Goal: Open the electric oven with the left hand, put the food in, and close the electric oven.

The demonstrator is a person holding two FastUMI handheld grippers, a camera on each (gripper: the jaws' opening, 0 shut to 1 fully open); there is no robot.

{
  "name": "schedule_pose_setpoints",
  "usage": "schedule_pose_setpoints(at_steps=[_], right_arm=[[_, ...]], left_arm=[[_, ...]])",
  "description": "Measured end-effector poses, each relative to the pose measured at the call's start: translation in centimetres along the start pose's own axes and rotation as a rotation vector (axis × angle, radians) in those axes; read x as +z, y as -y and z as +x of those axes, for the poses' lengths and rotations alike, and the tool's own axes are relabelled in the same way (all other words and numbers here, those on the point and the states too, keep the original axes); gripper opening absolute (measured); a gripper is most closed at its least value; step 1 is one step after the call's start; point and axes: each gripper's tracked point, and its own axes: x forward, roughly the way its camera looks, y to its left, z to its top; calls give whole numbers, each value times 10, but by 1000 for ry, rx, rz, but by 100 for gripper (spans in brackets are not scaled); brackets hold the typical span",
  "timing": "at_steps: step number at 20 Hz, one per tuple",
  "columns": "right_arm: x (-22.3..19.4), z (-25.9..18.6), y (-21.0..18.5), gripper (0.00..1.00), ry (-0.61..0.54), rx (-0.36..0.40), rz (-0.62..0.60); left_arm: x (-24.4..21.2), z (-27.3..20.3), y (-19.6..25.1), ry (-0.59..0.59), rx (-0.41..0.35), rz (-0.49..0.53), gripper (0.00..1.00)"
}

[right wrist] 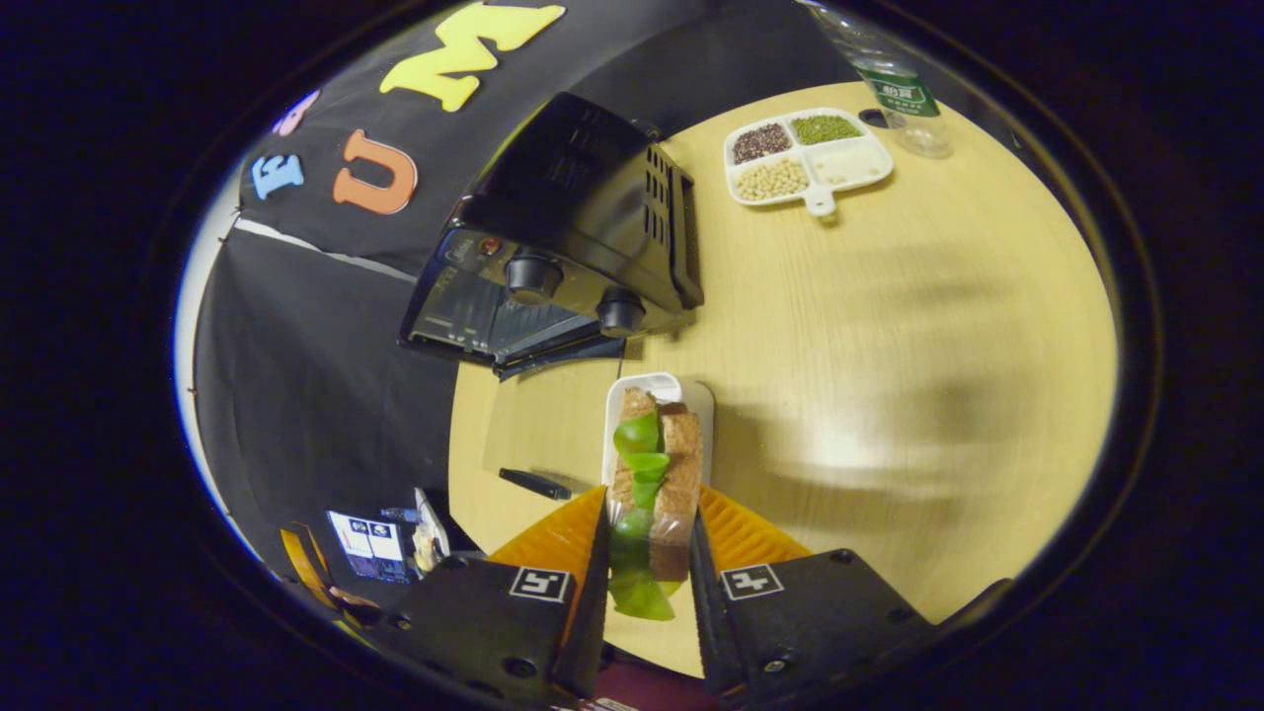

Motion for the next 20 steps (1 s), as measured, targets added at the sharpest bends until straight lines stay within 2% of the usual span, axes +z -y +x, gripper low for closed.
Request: schedule_pose_setpoints(at_steps=[1,5,10,15,20], right_arm=[[0,-7,-1,42,23,-10,-1],[-13,-30,-23,42,101,13,-8],[-43,-43,-58,42,200,59,11],[-67,-23,-95,42,325,106,69],[-73,16,-142,42,488,201,151]], left_arm=[[3,-1,3,8,-10,-8,95],[8,-7,9,39,-72,-52,95],[7,-12,3,38,-112,-67,95],[6,-16,-9,41,-134,-121,94],[-3,-18,-29,38,-133,-150,93]])
